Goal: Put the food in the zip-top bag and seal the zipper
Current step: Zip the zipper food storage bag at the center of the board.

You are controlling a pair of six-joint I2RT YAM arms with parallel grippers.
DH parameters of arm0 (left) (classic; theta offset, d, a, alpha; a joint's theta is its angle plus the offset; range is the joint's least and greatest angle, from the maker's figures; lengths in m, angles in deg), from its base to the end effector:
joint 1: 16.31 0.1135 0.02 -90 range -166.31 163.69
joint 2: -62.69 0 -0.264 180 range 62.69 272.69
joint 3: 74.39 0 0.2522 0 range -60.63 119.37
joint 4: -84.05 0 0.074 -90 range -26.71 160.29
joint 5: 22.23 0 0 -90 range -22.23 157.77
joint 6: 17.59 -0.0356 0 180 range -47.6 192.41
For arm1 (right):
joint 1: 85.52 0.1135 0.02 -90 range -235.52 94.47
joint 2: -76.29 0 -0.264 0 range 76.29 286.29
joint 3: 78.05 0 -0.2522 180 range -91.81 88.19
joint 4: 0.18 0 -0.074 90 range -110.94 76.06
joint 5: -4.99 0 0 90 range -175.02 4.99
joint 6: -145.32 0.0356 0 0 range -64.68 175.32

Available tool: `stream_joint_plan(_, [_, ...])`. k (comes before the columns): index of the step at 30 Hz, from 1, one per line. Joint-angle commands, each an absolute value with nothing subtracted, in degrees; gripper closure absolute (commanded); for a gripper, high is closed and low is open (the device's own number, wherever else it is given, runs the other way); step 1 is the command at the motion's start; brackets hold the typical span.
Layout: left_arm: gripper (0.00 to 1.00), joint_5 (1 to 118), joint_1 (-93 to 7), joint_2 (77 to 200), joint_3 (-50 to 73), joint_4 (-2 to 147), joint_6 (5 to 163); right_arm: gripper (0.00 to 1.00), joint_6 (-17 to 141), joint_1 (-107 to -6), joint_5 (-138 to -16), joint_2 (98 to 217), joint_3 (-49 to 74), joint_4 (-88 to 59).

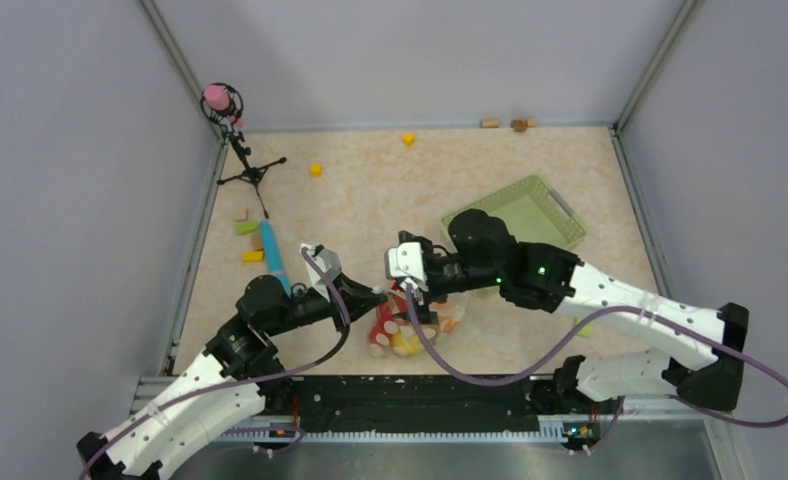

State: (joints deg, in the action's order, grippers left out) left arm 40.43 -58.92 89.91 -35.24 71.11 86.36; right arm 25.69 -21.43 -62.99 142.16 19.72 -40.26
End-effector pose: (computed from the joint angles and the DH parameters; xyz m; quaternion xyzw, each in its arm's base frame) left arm 0.0902 -0.1052 0.2845 0.3320 0.6305 -0.4711 0.5198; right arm 0.0981 0.2325 0.3824 -0.6711 0.4858 0.3117 0.4652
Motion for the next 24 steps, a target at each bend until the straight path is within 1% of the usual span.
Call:
stream_joint_plan(1, [1.00,43.3,-59.5,91.3,-30.9,70.4,85.7,0.10,26.1,-20.9,-62.3,147.7,15.1,-39.7])
stream_joint_plan(4, [1.00,44.3,-59.8,92.5,-30.3,68.6,85.8,0.13,26.7,-20.8,-65.8,149.7,14.8,-39.9])
stream_joint_plan(7, [1.00,44.3,-60.1,92.4,-30.5,68.5,85.7,0.19,26.2,-20.9,-68.6,150.4,15.2,-41.1])
stream_joint_plan(9, [1.00,43.7,-60.3,91.7,-31.2,68.6,85.8,0.31,25.9,-20.9,-69.2,150.0,15.7,-41.9])
stream_joint_plan(11, [1.00,44.2,-60.3,90.7,-32.3,68.8,86.0,0.47,25.5,-20.8,-68.4,149.4,15.8,-43.0])
stream_joint_plan(12, [1.00,44.9,-60.3,90.2,-32.7,68.7,86.0,0.54,25.1,-20.8,-68.1,149.0,16.0,-43.4])
stream_joint_plan(13, [1.00,45.1,-60.3,89.7,-33.0,68.8,86.0,0.58,24.8,-20.8,-67.8,148.6,16.4,-43.7])
stream_joint_plan(17, [1.00,42.5,-60.4,88.5,-33.1,69.0,85.7,0.61,23.0,-20.9,-68.7,148.4,16.9,-44.3])
stream_joint_plan(20, [1.00,42.6,-60.4,88.2,-33.7,69.6,86.0,0.69,22.6,-20.9,-69.7,149.1,16.1,-45.8])
stream_joint_plan(22, [1.00,42.7,-60.4,88.1,-33.9,69.2,85.8,0.79,22.3,-21.1,-69.8,149.2,15.8,-46.7])
stream_joint_plan(23, [1.00,42.7,-60.4,88.0,-33.9,69.2,85.7,0.86,22.2,-21.2,-69.6,149.1,15.7,-46.9])
stream_joint_plan(24, [1.00,42.8,-60.4,87.9,-34.1,69.3,85.6,1.00,22.2,-21.3,-69.3,148.7,15.9,-46.9])
